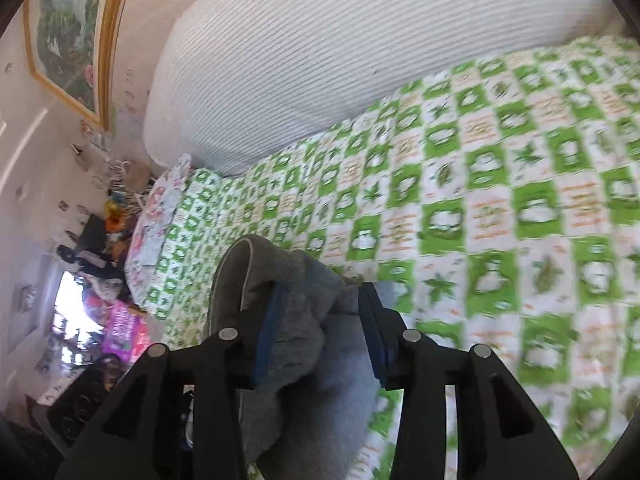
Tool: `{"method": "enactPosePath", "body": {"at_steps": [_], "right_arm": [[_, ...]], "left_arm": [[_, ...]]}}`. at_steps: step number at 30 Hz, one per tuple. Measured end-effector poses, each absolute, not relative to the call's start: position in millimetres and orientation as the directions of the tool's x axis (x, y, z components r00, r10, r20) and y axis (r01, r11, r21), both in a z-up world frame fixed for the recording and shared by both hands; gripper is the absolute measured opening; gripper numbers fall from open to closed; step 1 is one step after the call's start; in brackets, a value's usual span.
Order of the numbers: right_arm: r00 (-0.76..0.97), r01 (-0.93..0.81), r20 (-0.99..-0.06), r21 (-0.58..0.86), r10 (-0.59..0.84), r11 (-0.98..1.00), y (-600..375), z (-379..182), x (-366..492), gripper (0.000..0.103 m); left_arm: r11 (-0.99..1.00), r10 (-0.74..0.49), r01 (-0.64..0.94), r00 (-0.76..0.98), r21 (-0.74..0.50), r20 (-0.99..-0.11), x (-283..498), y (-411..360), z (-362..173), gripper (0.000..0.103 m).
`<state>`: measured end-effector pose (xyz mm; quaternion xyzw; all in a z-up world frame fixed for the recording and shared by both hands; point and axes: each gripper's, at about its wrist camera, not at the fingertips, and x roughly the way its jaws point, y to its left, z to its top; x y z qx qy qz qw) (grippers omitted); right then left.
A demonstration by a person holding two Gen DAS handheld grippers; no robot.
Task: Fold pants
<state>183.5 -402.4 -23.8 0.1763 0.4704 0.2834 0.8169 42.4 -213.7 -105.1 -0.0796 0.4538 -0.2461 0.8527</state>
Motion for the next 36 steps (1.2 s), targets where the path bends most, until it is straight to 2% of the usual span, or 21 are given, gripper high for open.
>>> {"method": "enactPosePath", "body": {"at_steps": [4,11,13,14,18,24,25,26,27,28,31,36], "right_arm": [[0.452,-0.296,-0.666,0.515,0.593,0.805,-408.9,-4.6,159.2,0.043],[0.549,-0.3,-0.623,0.476,0.557,0.827,-407.7,22.3,93.2,0.047],[0.549,-0.294,-0.622,0.482,0.559,0.825,-400.2,19.8,75.8,0.058],[0.55,-0.29,-0.624,0.48,0.555,0.828,-397.1,17.4,68.2,0.06],[0.555,-0.289,-0.643,0.447,0.528,0.847,-377.8,9.6,50.1,0.06],[0.551,-0.252,-0.696,0.386,0.459,0.887,-358.1,-8.4,56.6,0.06],[0.542,-0.255,-0.697,0.397,0.47,0.882,-356.7,-11.5,57.0,0.055],[0.528,-0.262,-0.703,0.399,0.476,0.879,-354.6,-15.1,57.9,0.045],[0.521,-0.262,-0.721,0.375,0.458,0.889,-351.3,-17.6,58.5,0.027],[0.517,-0.261,-0.731,0.359,0.444,0.896,-349.9,-19.4,58.4,0.02],[0.506,-0.258,-0.736,0.368,0.45,0.893,-357.3,-18.9,59.8,0.009],[0.518,-0.263,-0.744,0.331,0.422,0.906,-372.7,-6.2,53.5,0.006]], "left_arm": [[0.853,-0.513,0.368,0.463,-0.37,-0.723,29.0,-198.6,-93.8,0.055],[0.879,-0.473,0.329,0.517,-0.344,-0.713,28.4,-146.1,-78.1,0.057],[0.898,-0.437,0.313,0.533,-0.311,-0.724,33.6,-137.9,-76.3,0.057],[0.907,-0.417,0.298,0.541,-0.297,-0.73,40.5,-132.4,-77.2,0.057],[0.918,-0.394,0.28,0.541,-0.282,-0.743,74.6,-117.3,-80.5,0.057],[0.904,-0.39,0.355,0.466,-0.236,-0.794,117.1,-136.7,-91.4,0.058],[0.903,-0.385,0.364,0.446,-0.229,-0.808,123.4,-141.9,-95.2,0.058],[0.902,-0.376,0.368,0.419,-0.225,-0.826,133.1,-148.8,-102.5,0.058],[0.902,-0.373,0.369,0.4,-0.225,-0.837,139.9,-153.9,-107.8,0.058],[0.896,-0.378,0.379,0.37,-0.233,-0.849,145.5,-158.9,-113.1,0.058],[0.89,-0.365,0.389,0.302,-0.236,-0.881,169.1,-175.8,-131.7,0.058],[0.917,-0.335,0.323,0.306,-0.234,-0.891,213.2,-177.8,-143.0,0.06]]}}
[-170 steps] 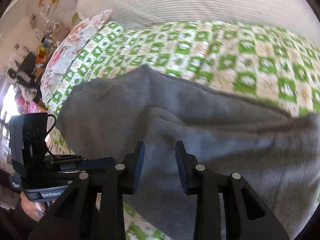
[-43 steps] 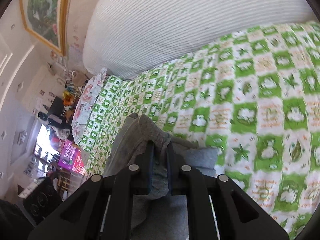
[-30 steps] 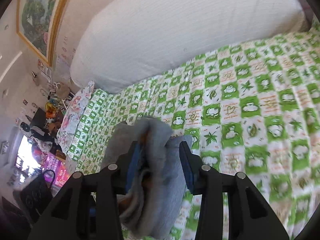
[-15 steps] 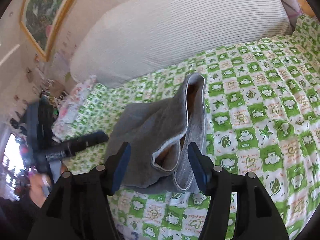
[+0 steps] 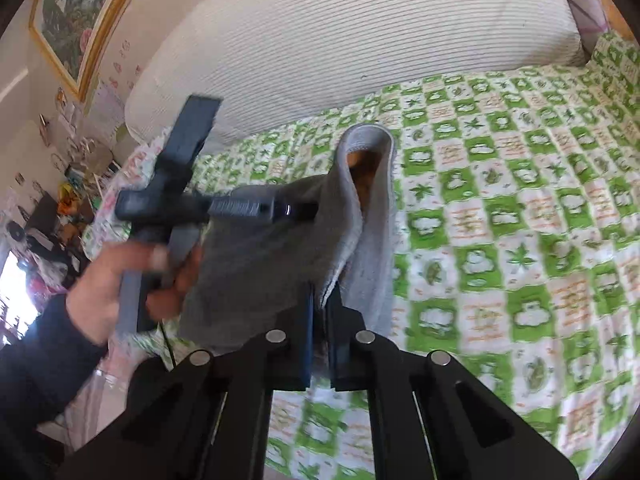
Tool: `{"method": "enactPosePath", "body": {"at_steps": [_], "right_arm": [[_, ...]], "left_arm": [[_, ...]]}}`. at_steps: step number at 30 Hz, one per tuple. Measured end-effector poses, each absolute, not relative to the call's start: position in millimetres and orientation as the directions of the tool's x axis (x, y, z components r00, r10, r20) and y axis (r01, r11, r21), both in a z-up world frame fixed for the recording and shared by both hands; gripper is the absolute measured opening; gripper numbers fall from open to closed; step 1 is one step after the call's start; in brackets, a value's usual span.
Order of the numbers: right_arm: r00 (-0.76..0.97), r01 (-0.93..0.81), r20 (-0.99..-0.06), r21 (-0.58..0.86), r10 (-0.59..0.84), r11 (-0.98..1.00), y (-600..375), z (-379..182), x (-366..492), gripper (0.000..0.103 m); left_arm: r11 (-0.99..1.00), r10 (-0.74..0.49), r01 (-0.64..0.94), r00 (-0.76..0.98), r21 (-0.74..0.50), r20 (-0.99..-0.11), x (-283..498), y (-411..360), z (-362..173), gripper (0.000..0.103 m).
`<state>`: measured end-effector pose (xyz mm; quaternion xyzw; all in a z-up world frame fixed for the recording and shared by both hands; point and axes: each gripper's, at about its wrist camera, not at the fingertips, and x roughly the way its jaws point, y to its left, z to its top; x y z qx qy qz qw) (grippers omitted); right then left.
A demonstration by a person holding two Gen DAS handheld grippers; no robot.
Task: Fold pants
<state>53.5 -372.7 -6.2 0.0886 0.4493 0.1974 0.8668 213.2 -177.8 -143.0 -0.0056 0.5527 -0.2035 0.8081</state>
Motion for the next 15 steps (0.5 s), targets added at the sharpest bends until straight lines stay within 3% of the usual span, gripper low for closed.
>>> {"method": "enactPosePath", "body": {"at_steps": [5,8,10,11,12,15], "right_arm": [[0.446,-0.185,-0.828,0.285,0.339,0.94,-378.4,-53.9,55.3,0.006],[0.454,-0.161,-0.833,0.273,0.317,0.948,-378.0,-50.1,58.2,0.013],[0.476,-0.147,-0.837,0.226,0.27,0.963,-377.2,-36.9,57.5,0.039],[0.494,-0.146,-0.831,0.21,0.255,0.967,-377.7,-31.1,57.0,0.045],[0.526,-0.143,-0.818,0.184,0.232,0.973,-378.6,-20.8,52.9,0.05],[0.595,-0.147,-0.767,0.187,0.238,0.971,-381.6,0.9,44.9,0.05]], "left_arm": [[0.934,-0.263,0.318,0.308,-0.162,-0.914,226.9,-188.4,-157.0,0.059],[0.93,-0.293,0.313,0.328,-0.19,-0.898,216.4,-176.0,-142.7,0.058],[0.928,-0.316,0.306,0.349,-0.212,-0.882,205.6,-162.6,-129.6,0.058],[0.924,-0.336,0.307,0.365,-0.229,-0.868,194.8,-150.7,-119.4,0.058],[0.924,-0.342,0.303,0.377,-0.234,-0.861,187.6,-141.8,-113.9,0.058],[0.925,-0.353,0.289,0.419,-0.246,-0.837,159.9,-110.5,-101.6,0.058]]}}
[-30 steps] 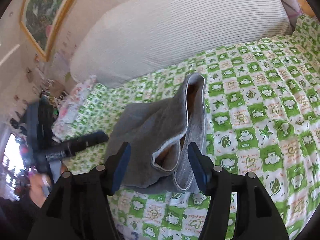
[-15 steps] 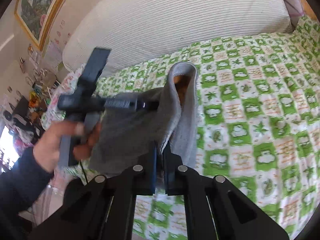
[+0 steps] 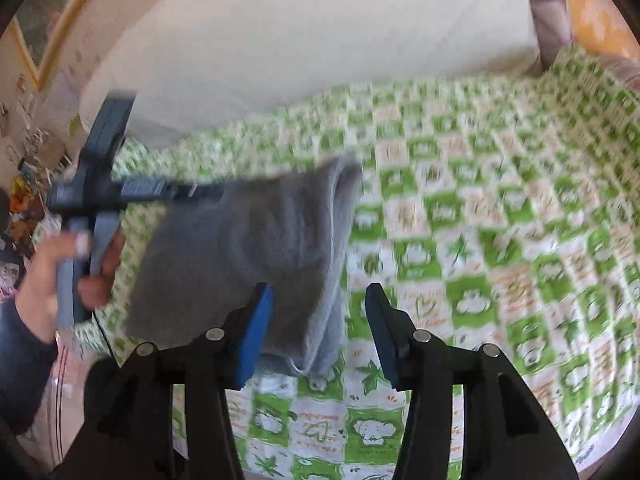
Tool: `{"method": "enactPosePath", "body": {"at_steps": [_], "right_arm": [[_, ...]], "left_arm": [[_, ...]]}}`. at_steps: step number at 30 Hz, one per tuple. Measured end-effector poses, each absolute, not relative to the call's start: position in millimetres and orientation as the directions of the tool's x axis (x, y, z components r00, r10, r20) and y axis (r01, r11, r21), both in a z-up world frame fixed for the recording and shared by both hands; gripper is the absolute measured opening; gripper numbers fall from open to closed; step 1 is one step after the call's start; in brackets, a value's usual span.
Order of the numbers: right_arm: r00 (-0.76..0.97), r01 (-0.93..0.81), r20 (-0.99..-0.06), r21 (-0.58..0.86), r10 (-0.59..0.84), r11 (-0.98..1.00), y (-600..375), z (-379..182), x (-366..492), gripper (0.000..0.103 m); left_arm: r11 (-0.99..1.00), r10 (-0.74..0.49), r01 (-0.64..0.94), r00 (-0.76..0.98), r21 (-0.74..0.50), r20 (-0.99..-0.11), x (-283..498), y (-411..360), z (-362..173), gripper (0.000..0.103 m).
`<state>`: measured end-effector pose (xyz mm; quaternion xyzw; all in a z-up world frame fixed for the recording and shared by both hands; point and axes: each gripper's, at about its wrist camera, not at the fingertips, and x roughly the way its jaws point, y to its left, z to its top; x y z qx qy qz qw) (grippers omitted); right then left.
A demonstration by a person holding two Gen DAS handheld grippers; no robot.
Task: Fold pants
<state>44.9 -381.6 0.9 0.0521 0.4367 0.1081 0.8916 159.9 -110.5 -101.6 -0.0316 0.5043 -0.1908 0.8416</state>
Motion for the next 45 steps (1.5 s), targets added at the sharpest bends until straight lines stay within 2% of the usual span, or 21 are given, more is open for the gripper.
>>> {"method": "enactPosePath", "body": {"at_steps": [4,6,8,11,14,16,21,23,25,37,45], "right_arm": [[0.628,-0.219,-0.712,0.225,0.313,0.95,-364.4,13.2,45.4,0.05],[0.612,-0.257,-0.716,0.221,0.335,0.941,-349.4,7.3,50.0,0.05],[0.585,-0.278,-0.737,0.21,0.339,0.937,-334.6,-3.8,51.4,0.05],[0.522,-0.214,-0.818,0.149,0.242,0.966,-333.9,-32.7,56.2,0.05],[0.483,-0.163,-0.857,0.114,0.18,0.98,-344.9,-55.5,52.1,0.052],[0.456,-0.135,-0.859,0.19,0.231,0.972,-357.4,-59.1,51.6,0.056],[0.516,-0.143,-0.813,0.229,0.27,0.963,-362.5,-35.7,47.5,0.057],[0.533,-0.137,-0.795,0.256,0.289,0.957,-366.7,-28.0,52.7,0.063],[0.54,-0.132,-0.785,0.278,0.304,0.951,-368.7,-25.1,57.3,0.071],[0.468,-0.08,-0.814,0.347,0.342,0.935,-372.3,-61.0,91.8,0.072],[0.465,-0.093,-0.805,0.37,0.369,0.924,-369.3,-66.2,94.4,0.072]], "left_arm": [[0.933,-0.352,0.237,0.443,-0.271,-0.824,124.5,-75.4,-104.0,0.059],[0.928,-0.371,0.213,0.439,-0.306,-0.818,108.1,-64.3,-110.4,0.059],[0.929,-0.37,0.185,0.427,-0.321,-0.825,92.0,-57.0,-120.9,0.059],[0.929,-0.371,0.17,0.396,-0.329,-0.84,74.8,-53.9,-138.8,0.059],[0.94,-0.34,0.165,0.359,-0.3,-0.869,61.1,-56.9,-167.0,0.059],[0.941,-0.336,0.165,0.361,-0.295,-0.87,57.0,-55.6,-169.2,0.059],[0.945,-0.327,0.126,0.42,-0.303,-0.847,62.6,-42.3,-142.6,0.061],[0.947,-0.318,0.104,0.443,-0.304,-0.838,67.5,-35.6,-135.8,0.068],[0.951,-0.3,0.079,0.454,-0.297,-0.839,72.5,-30.2,-135.5,0.069],[0.931,-0.33,-0.006,0.411,-0.364,-0.85,91.0,-15.9,-159.5,0.071],[0.917,-0.364,0.001,0.404,-0.398,-0.839,95.2,-17.8,-162.8,0.071]]}}
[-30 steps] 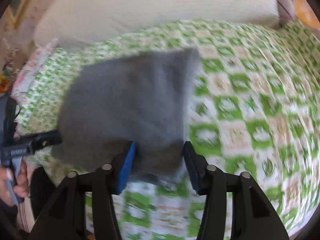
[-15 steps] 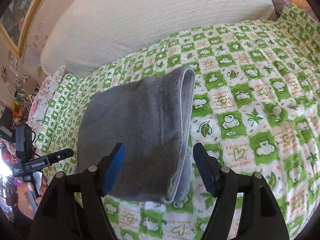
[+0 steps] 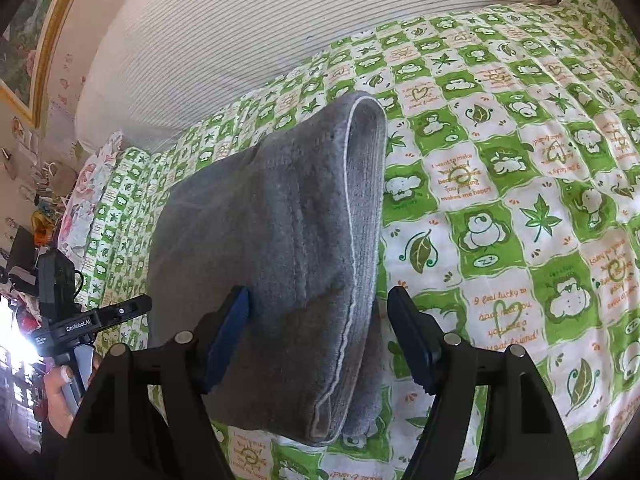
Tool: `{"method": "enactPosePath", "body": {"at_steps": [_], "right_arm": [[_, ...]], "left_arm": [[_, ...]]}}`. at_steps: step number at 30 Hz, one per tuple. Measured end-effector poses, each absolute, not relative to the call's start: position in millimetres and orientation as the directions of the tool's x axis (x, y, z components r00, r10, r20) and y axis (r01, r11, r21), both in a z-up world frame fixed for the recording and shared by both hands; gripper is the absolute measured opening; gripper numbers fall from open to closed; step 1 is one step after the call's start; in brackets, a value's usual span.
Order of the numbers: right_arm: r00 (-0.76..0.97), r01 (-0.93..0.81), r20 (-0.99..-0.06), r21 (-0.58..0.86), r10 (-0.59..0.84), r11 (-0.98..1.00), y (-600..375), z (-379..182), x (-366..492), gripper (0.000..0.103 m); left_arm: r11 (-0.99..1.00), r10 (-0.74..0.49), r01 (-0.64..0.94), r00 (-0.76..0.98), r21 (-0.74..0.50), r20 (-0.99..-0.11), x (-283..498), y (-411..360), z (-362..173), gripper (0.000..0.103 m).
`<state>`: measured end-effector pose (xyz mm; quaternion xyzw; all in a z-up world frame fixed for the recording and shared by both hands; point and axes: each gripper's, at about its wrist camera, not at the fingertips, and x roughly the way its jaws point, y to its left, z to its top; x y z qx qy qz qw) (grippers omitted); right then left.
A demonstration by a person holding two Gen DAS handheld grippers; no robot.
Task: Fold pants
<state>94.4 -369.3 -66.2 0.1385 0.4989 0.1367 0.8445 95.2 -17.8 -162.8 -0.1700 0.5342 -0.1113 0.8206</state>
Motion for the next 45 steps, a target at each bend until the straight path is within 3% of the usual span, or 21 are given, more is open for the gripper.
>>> {"method": "enactPosePath", "body": {"at_steps": [7,11,18,27,31,35,45], "right_arm": [[0.453,-0.11,-0.803,0.382,0.388,0.918,-365.2,-68.4,96.3,0.073],[0.437,-0.094,-0.798,0.419,0.416,0.903,-368.8,-72.4,99.4,0.073],[0.385,-0.095,-0.803,0.456,0.455,0.885,-358.2,-84.3,117.3,0.08],[0.389,-0.115,-0.765,0.512,0.513,0.851,-363.1,-90.2,118.5,0.08],[0.406,-0.134,-0.754,0.51,0.517,0.849,-364.6,-91.2,115.3,0.079],[0.433,-0.182,-0.777,0.422,0.458,0.888,-351.0,-88.4,109.9,0.077],[0.485,-0.21,-0.77,0.356,0.414,0.91,-343.4,-84.2,107.4,0.058]], "left_arm": [[0.889,-0.416,-0.009,0.398,-0.457,-0.817,102.0,-14.6,-169.6,0.073],[0.867,-0.444,-0.041,0.387,-0.497,-0.808,103.8,-9.3,-181.5,0.079],[0.823,-0.498,-0.078,0.377,-0.562,-0.781,106.9,-7.6,-193.6,0.081],[0.829,-0.504,-0.037,0.383,-0.558,-0.774,112.2,-17.5,-190.6,0.081],[0.858,-0.468,-0.003,0.409,-0.514,-0.784,105.9,-24.9,-183.5,0.068],[0.915,-0.38,0.046,0.432,-0.401,-0.818,103.2,-42.5,-169.3,0.052],[0.944,-0.303,0.031,0.474,-0.328,-0.827,93.0,-45.6,-158.9,0.025]]}}
